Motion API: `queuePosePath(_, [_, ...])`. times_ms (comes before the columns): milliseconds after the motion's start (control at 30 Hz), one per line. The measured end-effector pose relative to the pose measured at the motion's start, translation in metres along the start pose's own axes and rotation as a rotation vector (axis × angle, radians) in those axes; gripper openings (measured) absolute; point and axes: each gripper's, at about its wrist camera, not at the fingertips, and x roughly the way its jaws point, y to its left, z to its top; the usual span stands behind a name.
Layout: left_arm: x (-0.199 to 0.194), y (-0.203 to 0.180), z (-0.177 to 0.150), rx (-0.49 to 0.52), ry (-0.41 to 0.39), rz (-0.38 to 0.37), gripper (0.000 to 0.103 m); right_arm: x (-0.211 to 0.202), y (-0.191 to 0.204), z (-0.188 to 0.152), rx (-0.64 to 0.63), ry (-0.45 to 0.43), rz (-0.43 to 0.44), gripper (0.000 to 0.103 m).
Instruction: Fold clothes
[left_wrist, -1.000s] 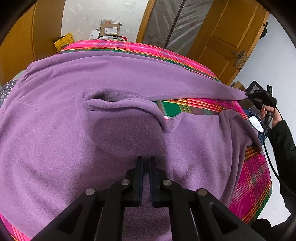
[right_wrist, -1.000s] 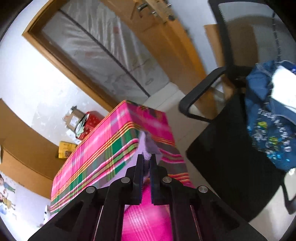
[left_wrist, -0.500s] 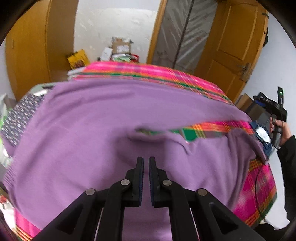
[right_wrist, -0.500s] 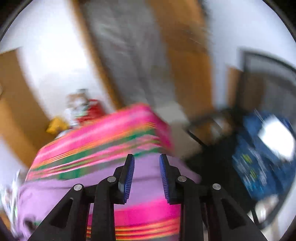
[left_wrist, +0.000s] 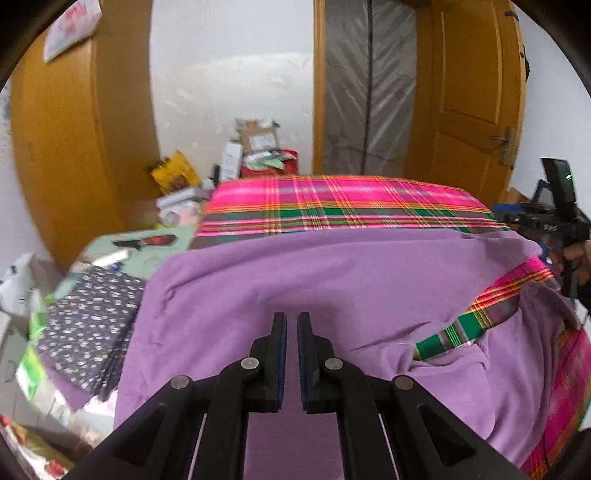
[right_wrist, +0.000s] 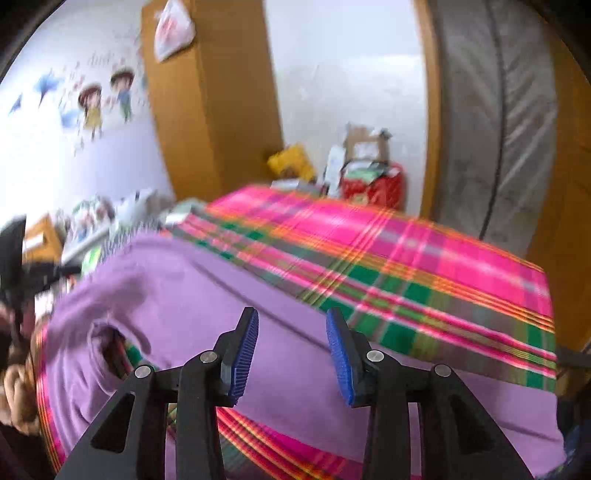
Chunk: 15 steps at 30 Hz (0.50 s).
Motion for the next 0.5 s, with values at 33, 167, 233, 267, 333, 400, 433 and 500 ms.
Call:
queuePosePath(33, [0.005, 0.006, 0.002, -0.003, 0.018, -0.001, 0.005, 0.006, 0.003, 0.003, -0.015, 0.013, 0.001, 0.040])
queuePosePath(167, [0.018, 0.044, 0.018, -0.032, 0.048, 0.034, 0.005, 0.028, 0.012, 0.012, -0.070, 0.061, 0.008, 0.040])
queuePosePath(233, [0.023, 0.067, 0.027, -0.054, 0.057, 0.040, 0.005, 0.042, 0.015, 0.018, -0.104, 0.087, 0.016, 0.040])
queuePosePath(267, [0.026, 0.079, 0.032, -0.064, 0.062, 0.050, 0.005, 0.045, 0.016, 0.022, -0.118, 0.100, 0.021, 0.040])
queuePosePath(333, [0.032, 0.097, 0.040, -0.066, 0.068, 0.057, 0.007, 0.057, 0.016, 0.030, -0.134, 0.127, 0.027, 0.040])
queuePosePath(400, [0.040, 0.115, 0.046, -0.086, 0.080, 0.076, 0.013, 0.073, 0.011, 0.036, -0.128, 0.157, 0.054, 0.041])
queuePosePath(433, [0.045, 0.123, 0.048, -0.100, 0.083, 0.080, 0.015, 0.080, 0.009, 0.038, -0.126, 0.168, 0.064, 0.041])
queuePosePath(500, [0.056, 0.138, 0.050, -0.133, 0.094, 0.072, 0.016, 0.095, 0.006, 0.041, -0.122, 0.189, 0.085, 0.041])
